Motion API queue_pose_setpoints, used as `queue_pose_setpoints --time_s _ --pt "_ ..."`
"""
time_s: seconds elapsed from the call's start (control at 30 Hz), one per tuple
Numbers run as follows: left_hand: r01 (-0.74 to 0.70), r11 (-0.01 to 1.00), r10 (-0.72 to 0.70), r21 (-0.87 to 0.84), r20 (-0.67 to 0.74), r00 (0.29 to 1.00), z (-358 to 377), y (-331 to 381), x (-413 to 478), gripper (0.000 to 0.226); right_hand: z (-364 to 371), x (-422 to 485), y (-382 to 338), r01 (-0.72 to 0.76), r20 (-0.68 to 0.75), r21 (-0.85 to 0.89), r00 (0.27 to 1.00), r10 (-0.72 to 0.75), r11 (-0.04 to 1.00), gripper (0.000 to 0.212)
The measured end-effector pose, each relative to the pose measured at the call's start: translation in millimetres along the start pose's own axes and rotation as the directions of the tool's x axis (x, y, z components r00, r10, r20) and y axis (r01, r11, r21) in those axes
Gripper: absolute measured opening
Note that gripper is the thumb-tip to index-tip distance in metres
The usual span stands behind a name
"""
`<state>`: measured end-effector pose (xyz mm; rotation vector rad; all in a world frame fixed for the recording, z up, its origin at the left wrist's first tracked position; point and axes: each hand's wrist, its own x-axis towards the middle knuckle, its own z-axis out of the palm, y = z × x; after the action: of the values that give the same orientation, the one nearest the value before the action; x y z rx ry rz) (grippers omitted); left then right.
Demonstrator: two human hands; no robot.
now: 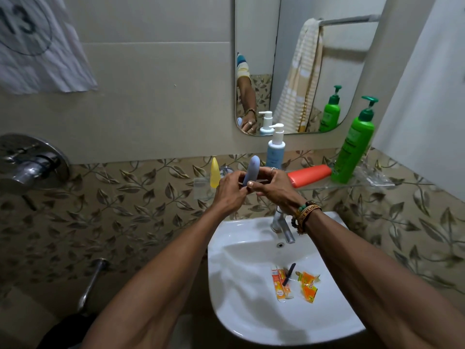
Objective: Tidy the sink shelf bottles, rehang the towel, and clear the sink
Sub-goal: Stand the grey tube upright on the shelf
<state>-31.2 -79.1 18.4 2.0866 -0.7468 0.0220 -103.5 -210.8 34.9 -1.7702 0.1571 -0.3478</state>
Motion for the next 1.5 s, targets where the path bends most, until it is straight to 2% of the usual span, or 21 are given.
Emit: queue_pose_setpoints --time_s 0.43,0.7,1.13,1.5 --pt "0.065 0.996 -0.058 0.054 -0.108 0.992 9.3 -0.1 32.6 0.035 8.7 36.4 5.1 0.073 -0.093 -0.098 0.992 -0.083 0.992 0.035" --pt "0.108 0.992 -0.099 0.064 -0.136 0.986 21.9 -7.0 43.2 0.029 6.3 50.4 15.6 0.013 -0.046 -0.095 0.999 -0.017 0.995 0.037" --pt "0.194 0.974 -0.175 0.116 -0.153 0.973 33.2 -20.8 42.3 0.023 14.4 57.7 33.4 -0.018 -0.033 -0.192 0.999 0.012 0.981 0.045" --pt "0.178 0.974 -0.154 0.142 -0.162 0.975 38.4 -26.0 41.7 0.027 14.8 57.1 42.0 -0.037 -0.054 -0.213 0.998 0.026 0.976 0.045"
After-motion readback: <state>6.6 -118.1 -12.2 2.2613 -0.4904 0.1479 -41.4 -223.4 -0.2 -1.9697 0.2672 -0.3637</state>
